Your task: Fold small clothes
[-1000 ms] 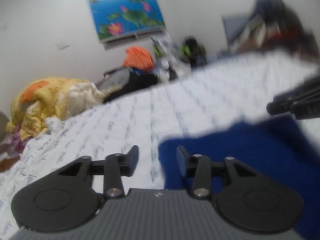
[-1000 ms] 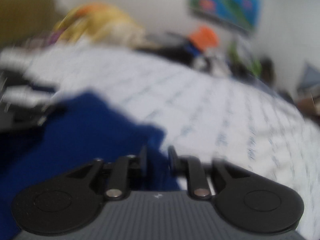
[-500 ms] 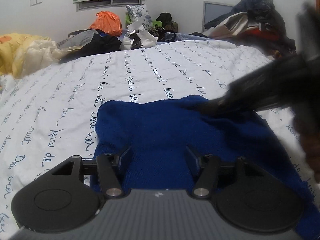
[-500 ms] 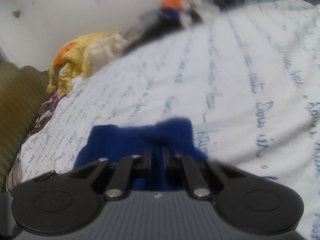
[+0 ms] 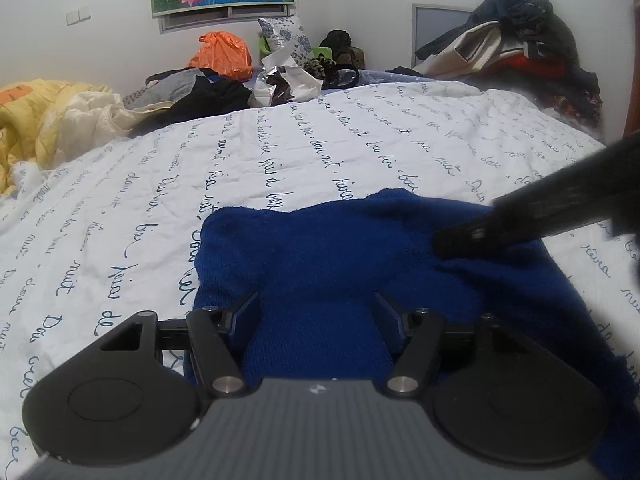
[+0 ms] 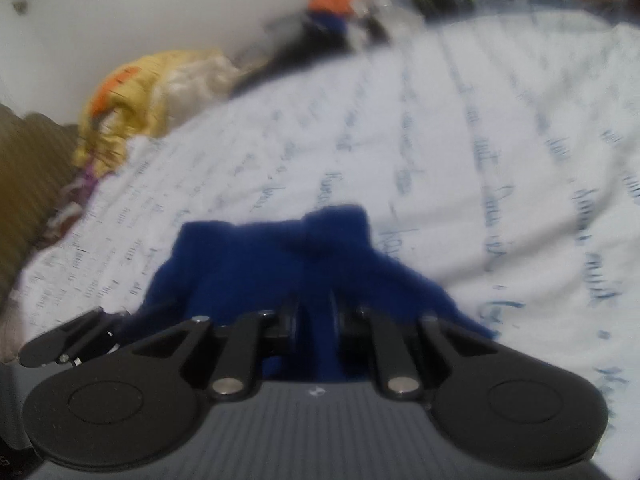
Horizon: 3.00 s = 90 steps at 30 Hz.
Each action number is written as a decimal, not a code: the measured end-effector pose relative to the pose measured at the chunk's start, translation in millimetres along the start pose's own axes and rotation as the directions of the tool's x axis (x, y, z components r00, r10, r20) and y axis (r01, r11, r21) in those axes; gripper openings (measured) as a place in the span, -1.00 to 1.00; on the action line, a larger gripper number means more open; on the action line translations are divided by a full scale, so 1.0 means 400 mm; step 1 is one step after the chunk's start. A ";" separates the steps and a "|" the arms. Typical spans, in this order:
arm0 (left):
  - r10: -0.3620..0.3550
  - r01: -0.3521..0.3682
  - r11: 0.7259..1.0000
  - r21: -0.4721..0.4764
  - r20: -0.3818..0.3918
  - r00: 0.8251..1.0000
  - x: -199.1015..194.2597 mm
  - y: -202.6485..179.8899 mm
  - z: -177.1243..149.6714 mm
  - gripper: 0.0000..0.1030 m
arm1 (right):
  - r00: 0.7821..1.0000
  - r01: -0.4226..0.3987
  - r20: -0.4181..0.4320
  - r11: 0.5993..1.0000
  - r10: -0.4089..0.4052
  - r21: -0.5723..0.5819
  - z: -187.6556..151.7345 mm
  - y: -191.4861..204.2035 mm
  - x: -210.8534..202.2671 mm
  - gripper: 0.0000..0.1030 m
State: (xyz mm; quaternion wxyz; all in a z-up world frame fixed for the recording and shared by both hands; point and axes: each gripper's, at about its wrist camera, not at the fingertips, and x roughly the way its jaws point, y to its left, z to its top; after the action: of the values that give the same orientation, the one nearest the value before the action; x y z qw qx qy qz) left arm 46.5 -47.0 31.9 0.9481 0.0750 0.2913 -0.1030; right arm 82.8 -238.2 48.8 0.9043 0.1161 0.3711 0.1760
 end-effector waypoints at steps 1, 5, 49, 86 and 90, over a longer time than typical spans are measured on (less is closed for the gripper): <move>0.001 -0.001 1.000 0.000 0.001 1.000 0.000 0.001 0.000 0.27 | 1.000 -0.013 0.025 1.000 0.013 -0.023 -0.012 0.014 -0.019 -0.68; 0.012 -0.012 1.000 0.015 0.010 1.000 -0.015 0.005 0.000 0.31 | 1.000 0.003 0.028 0.998 -0.002 -0.057 -0.059 -0.001 0.008 -0.64; -0.083 0.082 0.987 -0.140 -0.001 0.997 -0.348 0.108 -0.171 0.95 | 0.998 -0.063 0.037 0.977 0.057 0.206 -0.060 -0.171 -0.122 -0.25; -0.420 0.292 0.779 -0.555 -0.117 0.900 -0.272 0.246 -0.214 0.72 | 0.952 -0.191 -0.206 0.967 0.225 0.171 -0.213 -0.125 -0.212 0.36; -0.456 0.283 0.794 -0.539 -0.219 0.862 -0.216 0.197 -0.168 -0.51 | 0.945 -0.180 -0.268 0.982 0.189 0.057 -0.233 -0.070 -0.202 -0.80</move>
State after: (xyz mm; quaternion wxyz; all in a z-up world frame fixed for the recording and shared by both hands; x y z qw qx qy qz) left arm -40.8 56.1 32.4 0.8316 -0.2099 0.4748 -0.1976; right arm -30.6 -289.0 25.4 0.8223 0.1394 0.4820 0.2683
